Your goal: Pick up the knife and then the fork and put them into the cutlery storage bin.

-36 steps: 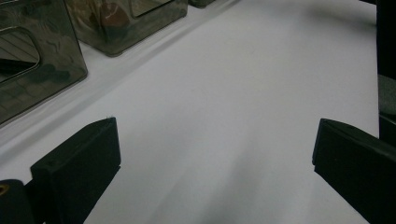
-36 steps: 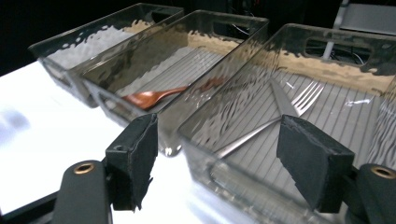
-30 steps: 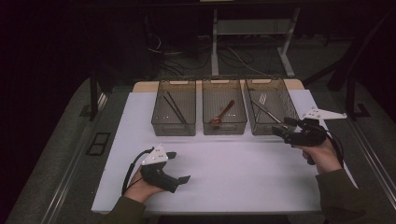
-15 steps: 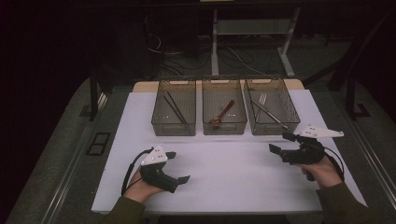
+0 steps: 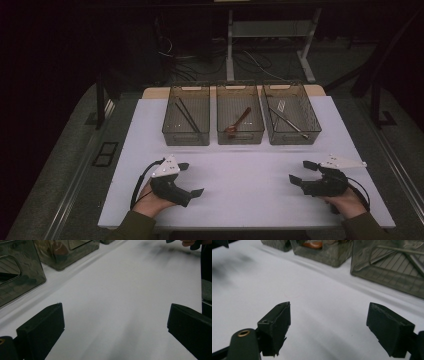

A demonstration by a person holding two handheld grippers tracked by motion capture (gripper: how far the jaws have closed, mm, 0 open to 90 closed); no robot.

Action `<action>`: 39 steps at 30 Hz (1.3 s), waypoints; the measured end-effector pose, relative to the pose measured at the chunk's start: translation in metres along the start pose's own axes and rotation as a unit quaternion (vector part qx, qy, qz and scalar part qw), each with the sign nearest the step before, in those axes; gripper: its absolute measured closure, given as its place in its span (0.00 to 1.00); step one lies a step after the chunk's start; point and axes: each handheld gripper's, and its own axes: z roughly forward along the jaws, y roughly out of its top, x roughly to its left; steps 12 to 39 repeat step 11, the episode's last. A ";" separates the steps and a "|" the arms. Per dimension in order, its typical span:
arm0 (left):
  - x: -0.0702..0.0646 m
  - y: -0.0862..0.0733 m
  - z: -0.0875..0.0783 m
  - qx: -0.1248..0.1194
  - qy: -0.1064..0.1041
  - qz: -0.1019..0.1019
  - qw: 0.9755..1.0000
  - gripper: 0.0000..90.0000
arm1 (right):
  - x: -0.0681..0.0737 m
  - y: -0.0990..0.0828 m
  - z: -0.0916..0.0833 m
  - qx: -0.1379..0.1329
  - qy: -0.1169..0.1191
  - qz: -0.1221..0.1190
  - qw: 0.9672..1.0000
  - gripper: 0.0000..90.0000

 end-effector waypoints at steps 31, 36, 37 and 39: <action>-0.001 0.000 0.001 0.002 0.004 0.002 1.000 0.00 | 0.004 0.001 0.003 -0.003 0.004 -0.004 1.000 0.21; -0.001 0.000 0.001 0.002 0.004 0.002 1.000 0.00 | 0.004 0.001 0.003 -0.003 0.004 -0.004 1.000 0.21; -0.001 0.000 0.001 0.002 0.004 0.002 1.000 0.00 | 0.004 0.001 0.003 -0.003 0.004 -0.004 1.000 0.21; -0.001 0.000 0.001 0.002 0.004 0.002 1.000 0.00 | 0.004 0.001 0.003 -0.003 0.004 -0.004 1.000 0.21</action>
